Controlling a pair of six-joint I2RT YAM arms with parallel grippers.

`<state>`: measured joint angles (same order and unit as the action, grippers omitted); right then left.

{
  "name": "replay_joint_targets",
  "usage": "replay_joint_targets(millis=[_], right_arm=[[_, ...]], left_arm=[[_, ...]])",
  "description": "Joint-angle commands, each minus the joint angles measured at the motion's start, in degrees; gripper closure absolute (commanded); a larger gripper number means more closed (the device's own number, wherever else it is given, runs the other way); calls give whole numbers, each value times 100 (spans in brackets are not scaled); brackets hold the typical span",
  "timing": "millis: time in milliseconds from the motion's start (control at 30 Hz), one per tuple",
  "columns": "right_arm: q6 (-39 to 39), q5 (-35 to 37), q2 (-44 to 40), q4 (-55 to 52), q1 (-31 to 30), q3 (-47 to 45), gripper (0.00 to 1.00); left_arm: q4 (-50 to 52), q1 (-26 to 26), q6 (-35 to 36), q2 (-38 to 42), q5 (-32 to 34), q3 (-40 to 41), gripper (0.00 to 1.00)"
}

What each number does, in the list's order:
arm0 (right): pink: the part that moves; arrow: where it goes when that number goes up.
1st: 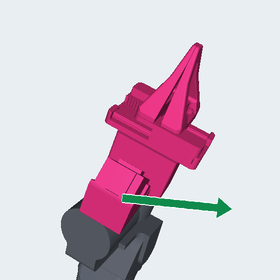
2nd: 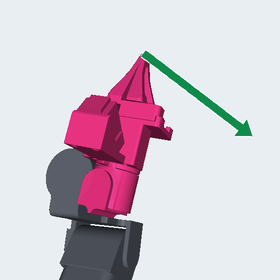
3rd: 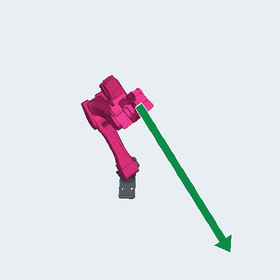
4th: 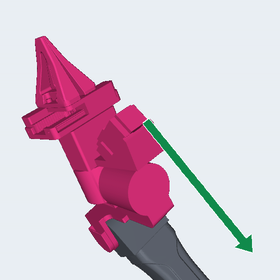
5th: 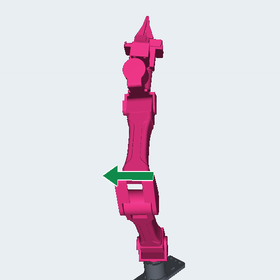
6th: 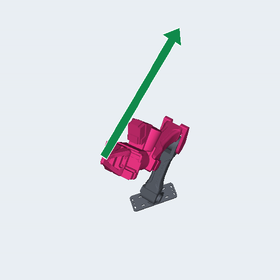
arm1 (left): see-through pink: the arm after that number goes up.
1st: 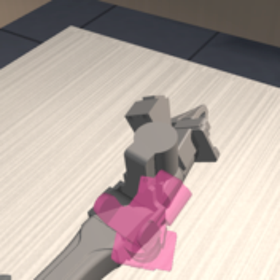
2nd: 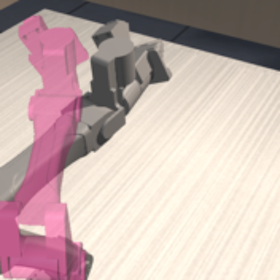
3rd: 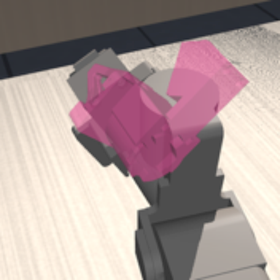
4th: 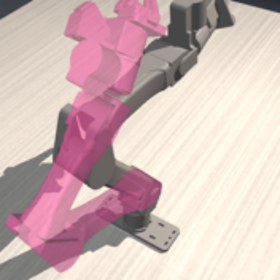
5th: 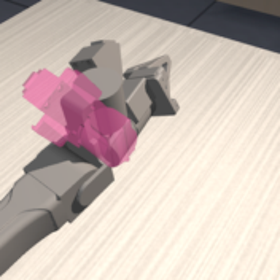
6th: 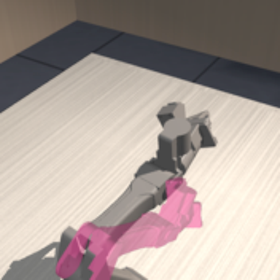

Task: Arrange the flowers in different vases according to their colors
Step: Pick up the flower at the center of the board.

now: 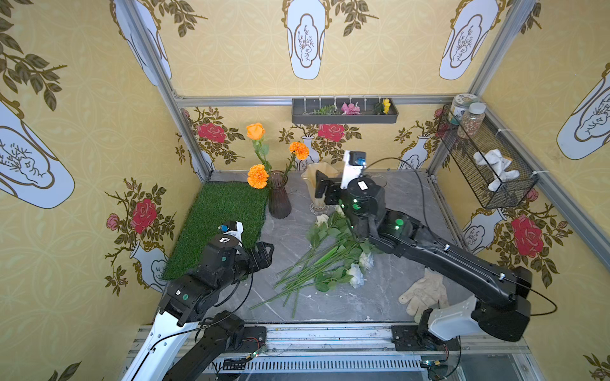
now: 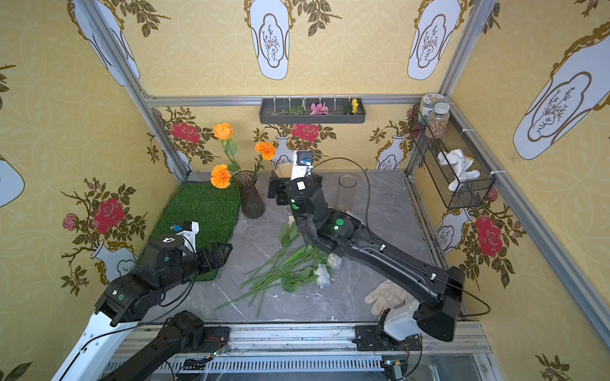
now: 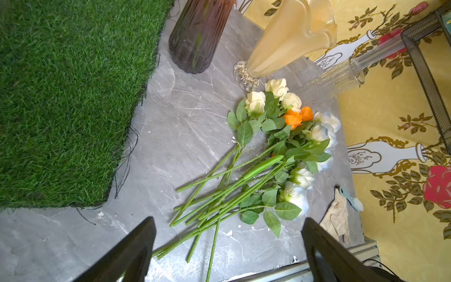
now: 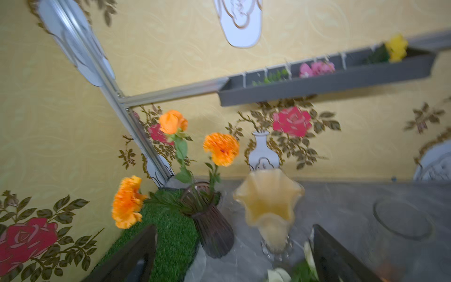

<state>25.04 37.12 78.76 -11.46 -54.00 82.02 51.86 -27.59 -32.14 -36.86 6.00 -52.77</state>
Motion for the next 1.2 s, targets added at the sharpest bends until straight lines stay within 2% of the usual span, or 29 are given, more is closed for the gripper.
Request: replay_joint_targets(millis=[0, 100, 167, 300, 433, 533, 767, 933, 1167], right_arm=[[1971, -480, -668, -1402, 84, -1029, 3], [2673, -564, -1429, -1543, 95, -2085, 3], [3033, -593, -1857, -1561, 104, -2698, 3], [3659, -673, -2453, -1512, 99, -3748, 3], [3731, -791, -2764, -1037, 99, -4533, 3], [3521, -847, -2839, -695, 86, -4680, 3], [3368, -949, -2818, -499, 65, -4809, 3], [3374, -946, -3033, -393, 82, -4978, 3], [3565, -847, -3780, -169, 196, -5507, 3]], left_arm=[[-140, -5, 38, -243, -342, -46, 8], [-109, -102, -6, -564, -442, -132, 11], [-62, -295, -151, -734, -263, -165, 12], [-522, -967, -756, -999, 7, 135, 12], [-1011, -1775, -1167, -1679, 451, 261, 12], [-1307, -2091, -1268, -2399, 502, 171, 12], [-1588, -2113, -1137, -3653, 674, -266, 20], [-1468, -2101, -613, -4683, 746, -937, 36], [-1765, -2040, -2, -5495, 264, -1324, 37]])
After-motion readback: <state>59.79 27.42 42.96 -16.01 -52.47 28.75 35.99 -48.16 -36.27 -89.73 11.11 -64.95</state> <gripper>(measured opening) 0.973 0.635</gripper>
